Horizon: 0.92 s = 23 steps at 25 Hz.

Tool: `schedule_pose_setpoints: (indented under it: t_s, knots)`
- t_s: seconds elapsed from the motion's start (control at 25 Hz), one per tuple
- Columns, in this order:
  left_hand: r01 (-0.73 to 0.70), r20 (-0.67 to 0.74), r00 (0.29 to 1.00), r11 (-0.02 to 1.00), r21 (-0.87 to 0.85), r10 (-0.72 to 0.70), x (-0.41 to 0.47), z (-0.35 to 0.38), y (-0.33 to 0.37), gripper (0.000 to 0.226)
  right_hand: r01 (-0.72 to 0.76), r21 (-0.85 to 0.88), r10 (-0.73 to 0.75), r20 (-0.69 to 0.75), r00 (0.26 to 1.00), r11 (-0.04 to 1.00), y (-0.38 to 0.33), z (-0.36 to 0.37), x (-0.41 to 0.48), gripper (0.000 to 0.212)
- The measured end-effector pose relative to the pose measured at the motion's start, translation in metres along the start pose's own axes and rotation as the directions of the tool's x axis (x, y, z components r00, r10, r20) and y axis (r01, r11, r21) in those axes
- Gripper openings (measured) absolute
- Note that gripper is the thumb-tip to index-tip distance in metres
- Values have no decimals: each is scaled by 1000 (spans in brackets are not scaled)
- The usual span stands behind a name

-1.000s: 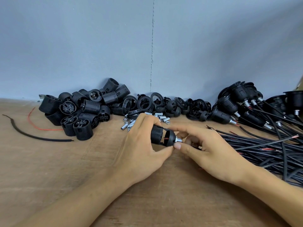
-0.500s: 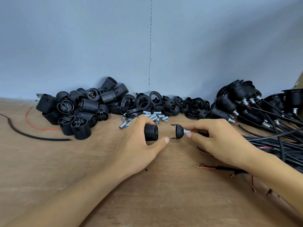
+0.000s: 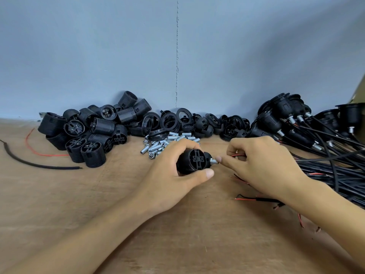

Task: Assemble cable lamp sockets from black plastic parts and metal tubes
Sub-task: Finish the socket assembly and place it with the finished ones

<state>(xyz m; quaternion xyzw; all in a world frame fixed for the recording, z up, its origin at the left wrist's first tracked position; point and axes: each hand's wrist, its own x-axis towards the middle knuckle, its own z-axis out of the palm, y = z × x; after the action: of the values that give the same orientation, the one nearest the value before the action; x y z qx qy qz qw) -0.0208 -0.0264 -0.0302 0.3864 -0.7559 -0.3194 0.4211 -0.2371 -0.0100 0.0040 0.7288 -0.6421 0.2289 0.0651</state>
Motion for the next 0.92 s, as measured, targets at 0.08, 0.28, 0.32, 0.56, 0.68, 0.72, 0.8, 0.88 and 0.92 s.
schedule_pose_setpoints:
  t_s: [0.08, 0.28, 0.32, 0.56, 0.68, 0.72, 0.8, 0.88, 0.92]
  knots:
    - [-6, 25, 1000, 1000, -5, 6, 1, 1, -1, 33, 36, 117, -43, 64, 997, 992, 0, 4, -1, 21]
    - [45, 22, 999, 998, -38, -45, 3, -2, -7, 37, 70, 346, -77, 6, 997, 936, -4, 14, -7, 10]
    - [46, 8, 999, 998, -31, -46, 4, -2, -7, 38, 67, 394, -63, -23, 998, 917, -6, 15, -8, 10]
    - [44, -55, 998, 998, 38, -42, 4, 2, -6, 40, -21, 672, -33, 68, 997, 740, -11, 18, -10, 8]
    - [55, -66, 997, 996, 65, -51, 5, 3, -6, 40, 1, 705, -95, 94, 991, 710, -14, 17, -12, 12]
    - [50, -67, 997, 996, 77, -45, 4, 3, -6, 39, 14, 691, -105, 90, 990, 722, -15, 17, -13, 14]
    - [44, -75, 997, 994, 98, -36, 4, 3, -5, 38, 26, 672, -103, 75, 992, 740, -15, 17, -13, 15]
    - [46, -87, 996, 992, 122, -35, 4, 3, -4, 37, 45, 657, -103, 50, 993, 753, -16, 17, -15, 17]
    - [46, -92, 995, 990, 135, -34, 4, 3, -4, 36, 59, 643, -107, 35, 994, 763, -17, 17, -15, 18]
